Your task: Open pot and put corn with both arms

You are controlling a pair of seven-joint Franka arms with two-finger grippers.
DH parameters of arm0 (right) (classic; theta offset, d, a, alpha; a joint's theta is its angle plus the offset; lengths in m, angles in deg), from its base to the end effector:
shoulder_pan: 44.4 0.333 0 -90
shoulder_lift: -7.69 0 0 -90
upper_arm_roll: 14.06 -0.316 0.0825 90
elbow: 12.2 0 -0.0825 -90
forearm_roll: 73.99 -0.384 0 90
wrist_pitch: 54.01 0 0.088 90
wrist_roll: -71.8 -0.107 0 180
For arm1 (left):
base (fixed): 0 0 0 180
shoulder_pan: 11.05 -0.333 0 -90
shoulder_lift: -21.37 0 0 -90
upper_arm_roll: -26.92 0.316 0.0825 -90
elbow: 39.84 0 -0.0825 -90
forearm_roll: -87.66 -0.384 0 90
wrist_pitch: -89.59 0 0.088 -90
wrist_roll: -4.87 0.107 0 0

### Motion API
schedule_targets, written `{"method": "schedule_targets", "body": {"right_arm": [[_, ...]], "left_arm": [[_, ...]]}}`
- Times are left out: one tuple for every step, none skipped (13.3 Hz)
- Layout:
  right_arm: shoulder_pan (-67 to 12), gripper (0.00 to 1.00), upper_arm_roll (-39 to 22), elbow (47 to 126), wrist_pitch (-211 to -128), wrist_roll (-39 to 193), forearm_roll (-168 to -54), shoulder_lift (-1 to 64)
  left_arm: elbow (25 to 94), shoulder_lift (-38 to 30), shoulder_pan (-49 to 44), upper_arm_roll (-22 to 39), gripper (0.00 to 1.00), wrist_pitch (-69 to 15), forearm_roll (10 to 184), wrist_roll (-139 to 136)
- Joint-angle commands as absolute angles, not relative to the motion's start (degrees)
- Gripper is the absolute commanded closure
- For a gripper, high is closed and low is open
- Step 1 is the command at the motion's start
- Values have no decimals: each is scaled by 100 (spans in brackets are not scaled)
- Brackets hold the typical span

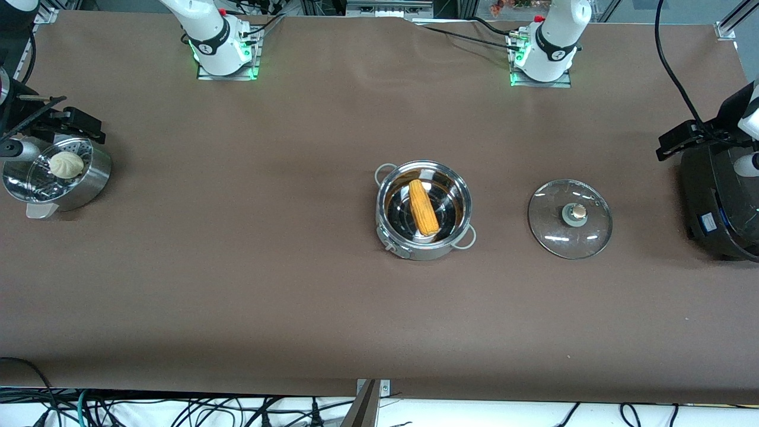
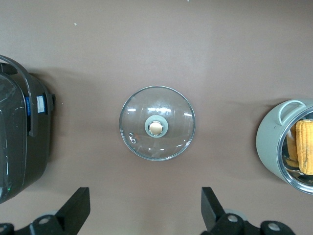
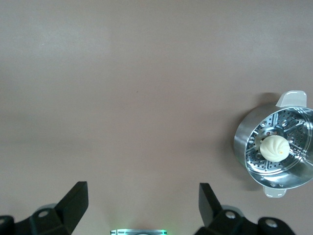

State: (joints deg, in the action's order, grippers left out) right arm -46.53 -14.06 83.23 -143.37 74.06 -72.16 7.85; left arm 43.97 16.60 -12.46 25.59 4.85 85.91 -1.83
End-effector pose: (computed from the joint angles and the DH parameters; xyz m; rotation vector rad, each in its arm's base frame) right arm 0.5490 -0.0239 0.5776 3.1092 0.0057 -0.1710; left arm 0.5710 0.0049 0.6204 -3.1020 -0.1865 0.1014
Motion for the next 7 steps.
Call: {"method": "schedule_targets", "body": {"right_arm": [[-4695,0,-1450,8158,-14339,7453,-7232,900],[-4704,0,-1450,8158,-14348,7453,-7223,909],[-4730,0,-1441,8158,-14357,7461,-7223,918],[-4730,0,-1441,8158,-14365,7461,-7223,961],[-4730,0,-1432,8158,-14366,7470,-7223,962],[-4730,0,-1432,8149,-14366,7462,-7205,962],[-4730,0,-1432,8149,-14374,7470,-7196,971]], "left_arm": [[4568,1803,-1272,2552,0,476,8722,-172],[4550,1803,-1272,2508,0,712,8731,-172],[4542,1812,-1272,2403,0,888,8775,-172],[4541,1812,-1272,2385,0,960,8810,-172],[4550,1812,-1272,2393,0,995,8923,-164],[4550,1812,-1272,2393,0,1004,8968,-155],[4550,1812,-1280,2393,0,1004,8969,-103]]}}
